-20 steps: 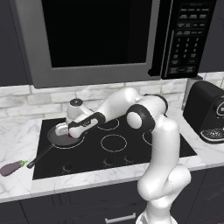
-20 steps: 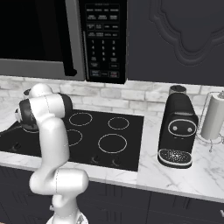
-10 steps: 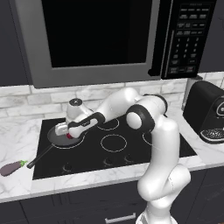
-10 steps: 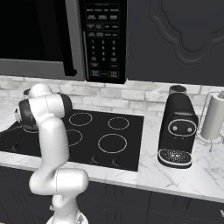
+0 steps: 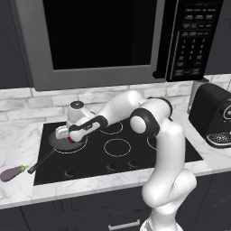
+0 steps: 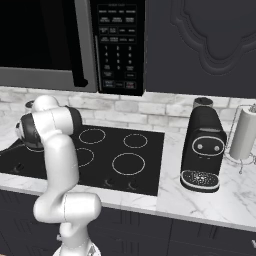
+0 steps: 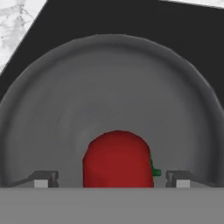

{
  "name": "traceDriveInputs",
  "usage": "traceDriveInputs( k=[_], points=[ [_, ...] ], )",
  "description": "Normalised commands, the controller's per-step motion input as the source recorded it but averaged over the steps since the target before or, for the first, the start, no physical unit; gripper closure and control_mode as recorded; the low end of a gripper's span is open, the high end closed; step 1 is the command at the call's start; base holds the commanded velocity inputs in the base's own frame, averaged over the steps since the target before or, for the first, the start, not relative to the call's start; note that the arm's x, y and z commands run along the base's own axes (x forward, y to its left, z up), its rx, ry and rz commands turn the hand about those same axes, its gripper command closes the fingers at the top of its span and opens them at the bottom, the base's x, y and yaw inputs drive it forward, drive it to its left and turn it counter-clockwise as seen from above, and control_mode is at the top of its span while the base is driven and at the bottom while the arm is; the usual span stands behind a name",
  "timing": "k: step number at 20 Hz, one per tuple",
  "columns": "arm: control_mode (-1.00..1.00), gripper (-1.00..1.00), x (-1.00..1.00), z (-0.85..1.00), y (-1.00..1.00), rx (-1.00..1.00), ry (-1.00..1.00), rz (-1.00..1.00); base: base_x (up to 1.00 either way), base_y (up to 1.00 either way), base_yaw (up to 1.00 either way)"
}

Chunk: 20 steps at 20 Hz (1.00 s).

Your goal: Put the eggplant and tomato in the pan. Then turn on the front left burner and set the heat to medium.

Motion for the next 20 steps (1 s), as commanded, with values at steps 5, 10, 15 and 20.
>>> traceDriveInputs(
  k=[5,10,15,20],
  points=[
    [-1.0,-1.0,-0.35,0.33,0.26,0.0,0.0,0.0,0.0,0.0,0.0],
    [-1.0,-1.0,-0.63,0.37,0.04,0.0,0.0,0.0,0.0,0.0,0.0],
    [-1.0,-1.0,-0.75,0.3,0.0,0.0,0.0,-0.04,0.0,0.0,0.0],
    [-1.0,-1.0,-0.86,0.24,0.0,0.02,0.01,-0.07,0.0,0.0,0.0]
  ],
)
